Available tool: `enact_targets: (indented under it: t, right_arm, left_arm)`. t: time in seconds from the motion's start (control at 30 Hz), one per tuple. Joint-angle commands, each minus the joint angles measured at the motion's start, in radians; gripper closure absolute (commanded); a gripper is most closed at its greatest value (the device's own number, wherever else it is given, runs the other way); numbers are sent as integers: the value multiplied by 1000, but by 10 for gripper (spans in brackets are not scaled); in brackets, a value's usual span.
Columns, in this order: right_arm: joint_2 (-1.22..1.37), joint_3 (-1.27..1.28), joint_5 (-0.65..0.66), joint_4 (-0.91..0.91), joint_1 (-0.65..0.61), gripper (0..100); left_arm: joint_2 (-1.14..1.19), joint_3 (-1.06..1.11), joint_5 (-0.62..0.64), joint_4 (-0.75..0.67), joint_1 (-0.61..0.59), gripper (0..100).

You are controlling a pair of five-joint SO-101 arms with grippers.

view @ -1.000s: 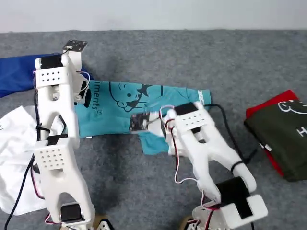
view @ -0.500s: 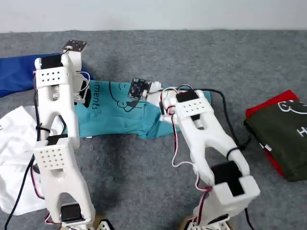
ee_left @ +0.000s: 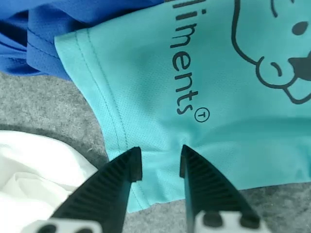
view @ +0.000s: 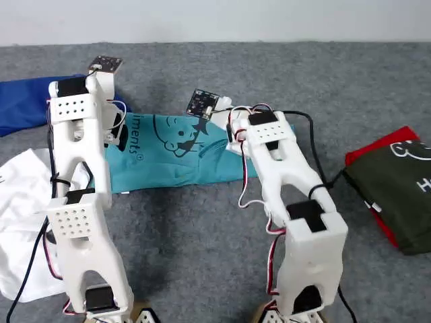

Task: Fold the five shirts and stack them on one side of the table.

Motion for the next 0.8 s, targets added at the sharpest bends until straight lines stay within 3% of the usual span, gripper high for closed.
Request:
enact_targets:
  t: [0.0,0.27,0.43,0.53,0.77]
  right_arm:
    - [27,-60,-12,-21,13,987]
    - [97,-106,-17,-18,19,969]
    - [71,-158,-181,-10,31,780]
    - [35,-187,-215,5,45,676]
    - [-76,-261,-218,331,59,630]
  left_arm:
    - [-11,-2,3,15,11,863]
    - [-11,-2,3,15,11,863]
    - [-15,-13,11,11,8,859]
    - [-20,-62,103,0,-11,859]
    - [-11,-105,275,17,-97,858]
